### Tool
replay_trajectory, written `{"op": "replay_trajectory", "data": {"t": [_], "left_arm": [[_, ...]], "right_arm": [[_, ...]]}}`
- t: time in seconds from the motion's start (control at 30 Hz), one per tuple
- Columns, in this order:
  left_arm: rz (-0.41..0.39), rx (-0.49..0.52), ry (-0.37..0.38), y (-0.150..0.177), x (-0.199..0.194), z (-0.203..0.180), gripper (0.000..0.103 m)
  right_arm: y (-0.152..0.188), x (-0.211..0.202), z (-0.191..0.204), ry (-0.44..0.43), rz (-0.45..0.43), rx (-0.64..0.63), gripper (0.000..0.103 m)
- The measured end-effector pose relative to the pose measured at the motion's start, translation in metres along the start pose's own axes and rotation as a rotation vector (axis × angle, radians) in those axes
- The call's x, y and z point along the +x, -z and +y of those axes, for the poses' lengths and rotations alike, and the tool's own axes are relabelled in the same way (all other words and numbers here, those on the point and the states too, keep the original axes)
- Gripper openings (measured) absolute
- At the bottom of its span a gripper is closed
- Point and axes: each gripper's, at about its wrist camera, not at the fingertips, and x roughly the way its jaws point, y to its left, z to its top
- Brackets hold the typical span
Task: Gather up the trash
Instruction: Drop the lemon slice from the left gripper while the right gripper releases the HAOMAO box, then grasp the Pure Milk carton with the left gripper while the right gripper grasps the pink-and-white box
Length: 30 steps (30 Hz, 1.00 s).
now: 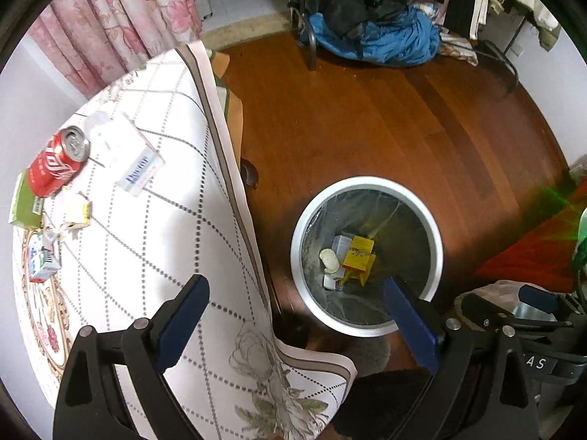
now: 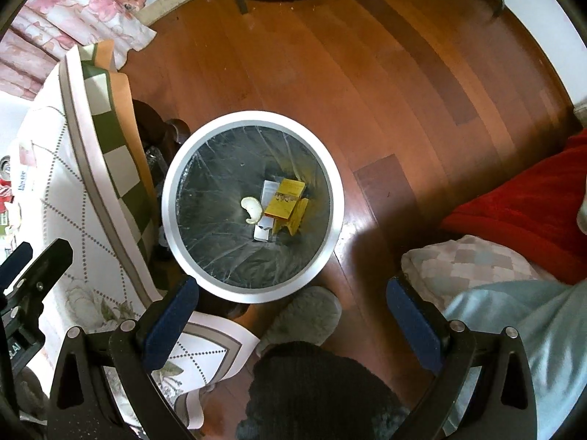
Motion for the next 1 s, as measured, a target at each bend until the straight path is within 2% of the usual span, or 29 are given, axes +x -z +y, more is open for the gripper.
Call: {"op": "replay_trajectory", "data": {"t": [0.2, 0.33, 0.53, 0.57, 0.73, 0.87, 1.0], "left_arm": [[-0.083, -0.023, -0.017, 0.004, -0.046, 0.011, 0.097], [-0.146, -0.071, -0.007, 0.003, -0.081, 0.035, 0.097], [-0.233, -0.201, -0.045, 0.004, -0.126, 0.112, 0.097], [-0.234, -0.220, -0.055, 0.005, -0.127, 0.125, 0.097], [-0.191, -0.371, -0.152, 0.021, -0.109, 0.219, 0.098], [-0.109, -0.489, -0.187, 0.036, -0.071, 0.284, 0.103], [-0.034, -0.537, -0.199, 0.043, -0.033, 0.320, 0.103]], "right_arm": [[0.011, -0.051, 0.006, -0.028, -0.084, -0.005, 0.103], [0.018, -0.093, 0.021, -0.060, -0.157, -0.019, 0.103], [0.017, -0.143, 0.074, -0.125, -0.240, -0.094, 0.103], [0.014, -0.149, 0.093, -0.142, -0.249, -0.126, 0.103], [-0.003, -0.145, 0.176, -0.178, -0.237, -0.253, 0.103], [-0.027, -0.114, 0.260, -0.201, -0.192, -0.360, 0.103], [-0.050, -0.073, 0.325, -0.171, -0.142, -0.437, 0.103]]}}
